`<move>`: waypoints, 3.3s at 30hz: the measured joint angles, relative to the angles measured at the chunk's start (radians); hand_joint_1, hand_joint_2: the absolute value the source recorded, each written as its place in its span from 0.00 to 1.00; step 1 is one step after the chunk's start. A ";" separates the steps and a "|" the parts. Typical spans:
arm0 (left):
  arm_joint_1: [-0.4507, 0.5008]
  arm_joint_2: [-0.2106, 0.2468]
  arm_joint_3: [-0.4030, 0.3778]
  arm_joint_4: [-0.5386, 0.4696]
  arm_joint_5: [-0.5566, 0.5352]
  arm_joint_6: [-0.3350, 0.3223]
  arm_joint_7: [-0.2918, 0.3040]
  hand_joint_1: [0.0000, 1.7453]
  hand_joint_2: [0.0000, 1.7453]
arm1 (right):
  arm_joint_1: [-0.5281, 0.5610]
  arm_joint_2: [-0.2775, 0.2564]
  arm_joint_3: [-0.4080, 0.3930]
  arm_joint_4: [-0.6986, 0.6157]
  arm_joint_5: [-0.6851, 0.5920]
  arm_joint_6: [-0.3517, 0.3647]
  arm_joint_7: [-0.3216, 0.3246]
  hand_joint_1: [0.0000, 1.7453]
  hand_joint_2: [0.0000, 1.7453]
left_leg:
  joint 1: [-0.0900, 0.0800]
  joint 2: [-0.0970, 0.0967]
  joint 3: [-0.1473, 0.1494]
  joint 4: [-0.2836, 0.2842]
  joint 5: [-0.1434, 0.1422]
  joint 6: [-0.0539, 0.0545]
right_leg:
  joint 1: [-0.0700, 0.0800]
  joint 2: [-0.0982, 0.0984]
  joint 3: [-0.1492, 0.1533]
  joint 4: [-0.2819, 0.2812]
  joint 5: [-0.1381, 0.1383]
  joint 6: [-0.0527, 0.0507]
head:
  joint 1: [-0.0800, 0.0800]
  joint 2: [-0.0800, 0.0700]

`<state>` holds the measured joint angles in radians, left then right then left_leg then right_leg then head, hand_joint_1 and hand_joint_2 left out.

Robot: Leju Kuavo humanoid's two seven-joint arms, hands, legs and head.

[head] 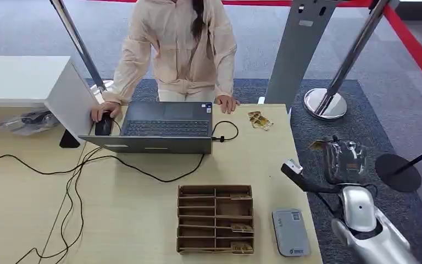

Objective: Pass the card to the sensor for recognition and then transmit it.

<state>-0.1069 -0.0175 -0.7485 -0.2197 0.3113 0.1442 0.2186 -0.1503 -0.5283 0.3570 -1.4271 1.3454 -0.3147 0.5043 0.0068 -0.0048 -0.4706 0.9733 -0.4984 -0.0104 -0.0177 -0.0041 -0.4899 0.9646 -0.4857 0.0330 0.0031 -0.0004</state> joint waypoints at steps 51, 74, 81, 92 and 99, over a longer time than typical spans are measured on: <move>0.001 0.026 0.000 0.000 0.093 -0.002 -0.042 0.00 0.00 | 0.218 -0.194 -0.256 -0.309 -1.130 0.437 0.028 1.00 1.00 | 0.000 0.000 0.000 0.000 0.000 0.000 | 0.000 0.000 0.000 0.000 0.000 0.000 | 0.000 0.000; 0.002 0.032 0.000 0.000 0.097 -0.010 -0.034 0.00 0.00 | 0.350 -0.232 -0.320 -0.134 -1.245 0.404 -0.087 1.00 1.00 | -0.001 0.000 0.000 0.000 0.000 0.000 | 0.000 0.000 -0.001 0.000 0.000 0.000 | 0.000 0.000; 0.000 0.032 -0.008 0.000 0.096 -0.015 -0.042 0.00 0.00 | 0.354 -0.222 -0.298 -0.079 -1.245 0.449 -0.131 1.00 1.00 | -0.001 0.000 0.000 0.000 0.000 0.000 | 0.000 0.000 -0.001 0.000 0.000 0.000 | 0.000 0.000; -0.001 0.035 -0.015 0.000 0.100 -0.018 -0.040 0.00 0.00 | 0.322 -0.184 -0.232 0.022 -1.256 0.440 -0.213 1.00 1.00 | -0.001 0.000 0.000 0.000 0.000 0.000 | 0.000 0.000 -0.001 0.000 0.000 0.000 | 0.000 0.000; -0.002 0.040 -0.018 0.000 0.104 -0.015 -0.046 0.00 0.00 | 0.287 -0.165 -0.187 0.068 -1.303 0.436 -0.284 1.00 1.00 | -0.001 0.000 0.000 0.000 0.000 0.000 | 0.000 0.000 -0.001 0.000 0.000 0.000 | 0.000 0.000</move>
<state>-0.1089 0.0221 -0.7660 -0.2197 0.4154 0.1293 0.1725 0.1368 -0.6935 0.1705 -1.3588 0.0424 0.1217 0.2206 0.0063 -0.0046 -0.4707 0.9732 -0.4984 -0.0103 -0.0177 -0.0041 -0.4906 0.9648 -0.4856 0.0332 0.0034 -0.0004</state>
